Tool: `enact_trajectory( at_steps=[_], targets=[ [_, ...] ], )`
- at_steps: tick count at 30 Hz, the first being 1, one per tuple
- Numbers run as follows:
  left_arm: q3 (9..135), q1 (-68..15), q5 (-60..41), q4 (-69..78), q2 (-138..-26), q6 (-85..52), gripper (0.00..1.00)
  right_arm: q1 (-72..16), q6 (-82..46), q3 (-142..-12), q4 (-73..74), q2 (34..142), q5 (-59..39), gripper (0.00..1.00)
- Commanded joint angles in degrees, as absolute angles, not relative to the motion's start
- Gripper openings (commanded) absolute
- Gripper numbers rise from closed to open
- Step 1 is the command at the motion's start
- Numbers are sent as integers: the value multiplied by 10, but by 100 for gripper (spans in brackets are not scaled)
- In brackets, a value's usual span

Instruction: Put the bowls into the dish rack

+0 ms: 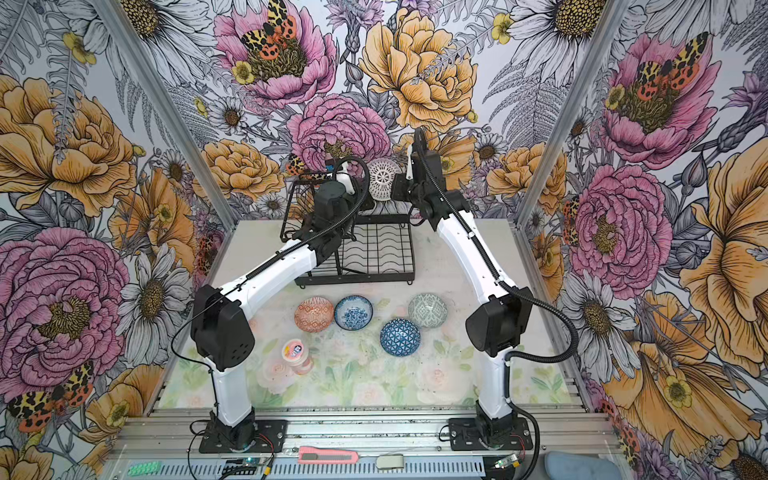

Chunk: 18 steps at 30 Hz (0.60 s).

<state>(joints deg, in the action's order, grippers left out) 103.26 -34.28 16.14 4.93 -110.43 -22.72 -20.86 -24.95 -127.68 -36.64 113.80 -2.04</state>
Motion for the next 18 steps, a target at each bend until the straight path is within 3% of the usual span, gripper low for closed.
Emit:
enact_trajectory(
  at_steps=[1, 5, 14, 16, 18],
  targets=[
    [1038, -345, 137, 75, -1093, -265, 5, -207, -258, -1295, -328, 1129, -26, 0],
    [1036, -342, 136, 58, -1091, -276, 13, -206, -240, -1294, -327, 1127, -1, 0],
    [1029, -304, 142, -32, -1050, -334, 87, -203, -189, -1254, -325, 1116, 58, 0],
    [1021, -296, 135, -46, -1024, -345, 98, -203, -177, -1248, -325, 1117, 66, 0],
    [1011, -290, 127, -54, -1006, -346, 99, -204, -161, -1243, -325, 1119, 72, 0]
  ],
)
